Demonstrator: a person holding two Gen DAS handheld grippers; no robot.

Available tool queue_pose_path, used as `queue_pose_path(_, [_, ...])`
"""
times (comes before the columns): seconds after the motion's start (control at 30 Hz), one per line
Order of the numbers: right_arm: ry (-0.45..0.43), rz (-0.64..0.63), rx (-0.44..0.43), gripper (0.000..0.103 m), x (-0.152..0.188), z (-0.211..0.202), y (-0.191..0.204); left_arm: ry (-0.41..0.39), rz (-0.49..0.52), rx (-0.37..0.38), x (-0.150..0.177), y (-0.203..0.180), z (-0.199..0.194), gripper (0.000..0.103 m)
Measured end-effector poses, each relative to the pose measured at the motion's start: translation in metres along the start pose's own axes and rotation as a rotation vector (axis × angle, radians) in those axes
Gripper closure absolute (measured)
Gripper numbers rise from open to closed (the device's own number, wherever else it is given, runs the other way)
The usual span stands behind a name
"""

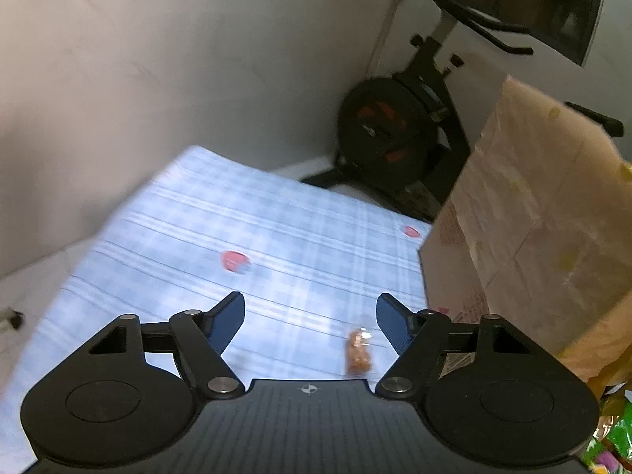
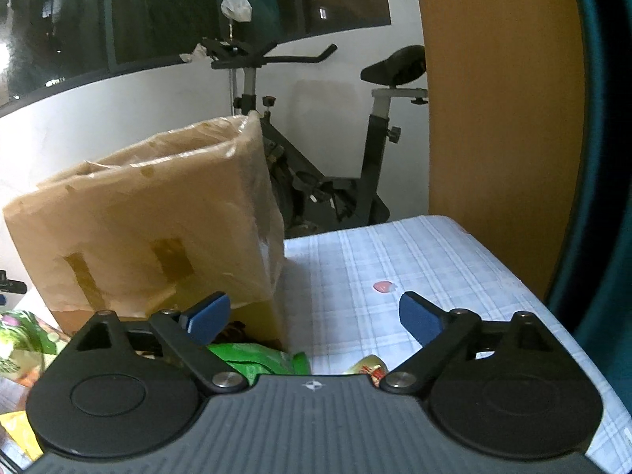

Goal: Organize snacks
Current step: 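Move the left tool to the small wrapped brown snack while the right tool approaches the gold pouch, then close the left gripper on the brown snack while the right gripper grasps the gold pouch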

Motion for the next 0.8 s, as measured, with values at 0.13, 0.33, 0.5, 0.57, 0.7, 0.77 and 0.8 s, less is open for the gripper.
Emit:
queue_pose_path(0.13, [0.03,0.006,0.012,0.014,0.005,0.007,-0.005,0.054,0.043,0.039,0.005,-0.011,0.026,0.038])
queue_pose_path(0.33, [0.048,0.029,0.019,0.016,0.008,0.012,-0.01,0.135,0.119,0.054,0.016,-0.023,0.051,0.051])
queue_pose_path(0.5, [0.058,0.04,0.017,0.016,0.01,0.015,-0.012,0.17,0.157,0.07,0.025,-0.027,0.054,0.054])
queue_pose_path(0.57, [0.061,0.045,0.017,0.017,0.012,0.017,-0.013,0.165,0.19,0.05,0.028,-0.029,0.055,0.061])
queue_pose_path(0.7, [0.071,0.055,0.016,0.019,0.014,0.02,-0.015,0.162,0.232,0.003,0.029,-0.03,0.053,0.083])
queue_pose_path(0.77, [0.074,0.06,0.015,0.019,0.015,0.021,-0.016,0.156,0.214,0.011,0.029,-0.026,0.049,0.084])
queue_pose_path(0.8, [0.076,0.061,0.015,0.019,0.015,0.021,-0.016,0.148,0.214,0.005,0.03,-0.024,0.045,0.084])
Point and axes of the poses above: each gripper's, at about its wrist camera, not at the fingertips, and z roughly the way its jaws point, y to its left, x to its underside, the point moved 5 cm from there along z, roughly the way its jaws point, and after that the axes turned 2 degrees about -x, right-handed, at the moved point
